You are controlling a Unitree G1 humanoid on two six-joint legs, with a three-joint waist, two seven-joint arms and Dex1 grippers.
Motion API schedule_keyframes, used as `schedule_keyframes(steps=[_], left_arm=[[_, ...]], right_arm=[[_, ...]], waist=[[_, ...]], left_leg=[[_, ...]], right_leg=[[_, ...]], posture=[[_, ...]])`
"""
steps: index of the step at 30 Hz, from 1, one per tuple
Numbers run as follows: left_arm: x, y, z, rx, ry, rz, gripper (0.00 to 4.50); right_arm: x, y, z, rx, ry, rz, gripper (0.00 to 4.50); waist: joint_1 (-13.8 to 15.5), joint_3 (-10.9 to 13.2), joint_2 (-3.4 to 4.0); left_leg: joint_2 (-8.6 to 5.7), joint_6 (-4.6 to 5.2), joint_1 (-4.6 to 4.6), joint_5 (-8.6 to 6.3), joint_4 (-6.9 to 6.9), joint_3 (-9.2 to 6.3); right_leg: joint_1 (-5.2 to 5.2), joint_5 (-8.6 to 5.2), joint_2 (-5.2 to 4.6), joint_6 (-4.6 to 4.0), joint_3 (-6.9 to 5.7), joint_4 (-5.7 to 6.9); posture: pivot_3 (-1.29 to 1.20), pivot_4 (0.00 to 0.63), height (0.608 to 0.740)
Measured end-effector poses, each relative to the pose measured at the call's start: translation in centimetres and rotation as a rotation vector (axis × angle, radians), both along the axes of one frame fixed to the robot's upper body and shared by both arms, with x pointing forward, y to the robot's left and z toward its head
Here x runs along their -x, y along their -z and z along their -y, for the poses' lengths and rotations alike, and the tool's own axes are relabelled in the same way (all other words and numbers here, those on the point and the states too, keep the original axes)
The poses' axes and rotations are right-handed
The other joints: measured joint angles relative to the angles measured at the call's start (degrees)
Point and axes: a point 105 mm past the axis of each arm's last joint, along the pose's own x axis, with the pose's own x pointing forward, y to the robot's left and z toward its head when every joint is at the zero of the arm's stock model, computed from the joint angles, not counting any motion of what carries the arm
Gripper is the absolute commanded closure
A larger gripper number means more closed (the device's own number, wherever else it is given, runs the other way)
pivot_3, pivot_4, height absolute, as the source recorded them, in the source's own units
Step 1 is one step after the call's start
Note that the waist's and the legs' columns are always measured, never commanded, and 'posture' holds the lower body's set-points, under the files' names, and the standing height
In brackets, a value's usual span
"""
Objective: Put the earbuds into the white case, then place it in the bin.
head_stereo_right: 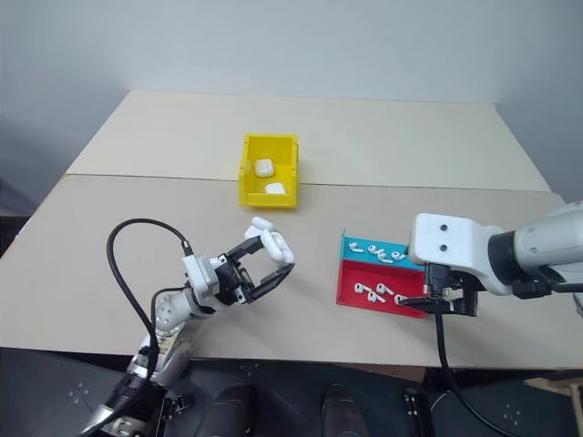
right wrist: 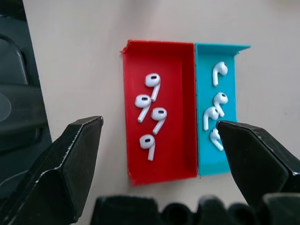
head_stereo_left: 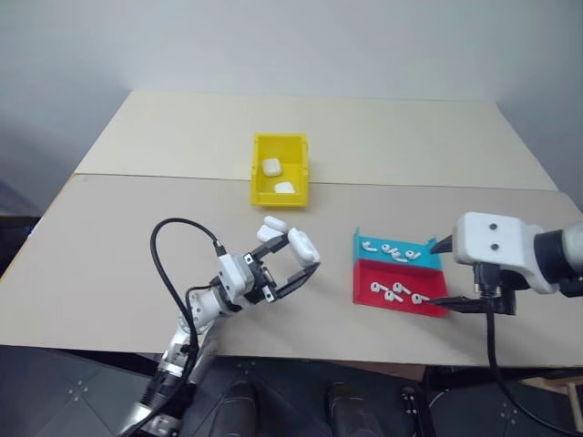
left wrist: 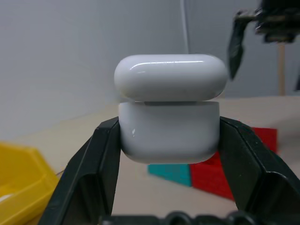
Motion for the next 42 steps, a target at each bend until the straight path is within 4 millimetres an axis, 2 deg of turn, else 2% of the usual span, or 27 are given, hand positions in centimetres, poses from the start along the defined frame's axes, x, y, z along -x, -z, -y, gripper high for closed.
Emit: schedule_keyframes(steps=[2,3,5,7,10,12,15,17,28,42], left_arm=[[0.8,0.5,-0.1,0.007,0.059,0.017,1.72],[0.9,0.7,-0.1,0.011,0.078,0.014,1.72],[1.2,0.8,-0.1,0.028,0.106,0.022,1.72],[1.4,0.6,-0.2,0.04,0.114,0.046,1.72],[1.5,0.5,-0.3,0.051,0.124,0.059,1.72],[1.6,0.5,-0.4,0.047,0.132,0.065,1.72],[1.8,0.5,-0.4,0.045,0.137,0.084,1.72],[1.9,0.5,-0.4,0.042,0.138,0.088,1.72],[2.0,0.2,-0.3,0.046,0.108,0.083,1.72],[2.0,0.4,-0.3,0.016,0.087,0.073,1.72]], right_arm=[[0.2,1.1,0.0,0.081,-0.018,-0.032,0.0],[0.2,1.5,0.1,0.102,-0.022,-0.049,0.17],[0.1,2.3,0.3,0.14,-0.031,-0.077,0.61],[-0.3,2.8,0.4,0.159,-0.031,-0.093,1.25],[-1.4,3.5,0.5,0.157,-0.01,-0.085,1.25],[-1.8,4.7,0.9,0.175,0.011,-0.108,1.25],[-2.2,5.8,1.3,0.203,0.028,-0.119,1.81],[-2.5,5.9,1.5,0.217,0.028,-0.107,2.49],[-3.0,7.2,1.1,0.228,-0.009,-0.129,2.49],[-4.1,9.0,1.8,0.258,-0.01,-0.139,2.49]], waist=[[0.1,0.0,0.04],[0.1,0.0,0.05],[0.0,0.0,0.05],[0.0,0.0,0.05],[-0.1,0.0,0.06],[0.0,0.0,0.09],[0.1,-0.1,0.15],[0.0,-0.1,0.17],[-0.1,-0.1,0.19],[-0.1,-0.1,0.2]], left_leg=[[0.02,0.03,-0.03,-0.02,0.0,-0.03],[0.02,0.03,-0.04,-0.02,0.01,-0.03],[0.02,0.04,-0.06,-0.02,0.08,-0.02],[0.02,0.06,-0.01,0.0,0.09,-0.03],[0.02,0.09,0.01,0.02,0.09,-0.03],[0.02,0.09,-0.02,0.02,0.09,-0.03],[0.01,0.1,-0.04,0.01,0.08,-0.04],[0.01,0.1,-0.02,0.01,0.09,-0.04],[0.02,0.11,0.0,0.02,0.09,-0.04],[0.01,0.11,0.02,0.02,0.09,-0.05]], right_leg=[[-0.03,-0.01,0.0,0.0,-0.04,0.01],[-0.03,-0.01,0.0,0.01,-0.04,0.01],[-0.02,0.0,0.0,0.03,-0.04,0.01],[0.01,0.01,0.0,0.05,-0.04,0.01],[0.02,0.01,0.0,0.12,-0.04,0.02],[0.0,0.03,0.0,0.08,-0.04,0.02],[-0.01,0.04,0.01,0.06,-0.04,0.02],[-0.01,0.04,0.0,0.06,-0.04,0.04],[0.0,0.04,0.01,0.06,-0.05,0.05],[0.02,0.04,0.02,0.06,-0.05,0.05]], posture=[[0.0,0.15,0.74],[0.0,0.15,0.74],[0.0,0.15,0.74],[0.0,0.15,0.74],[0.0,0.15,0.74],[0.0,0.15,0.74],[0.0,0.15,0.74],[0.0,0.15,0.74],[0.0,0.15,0.74],[0.0,0.15,0.74]])
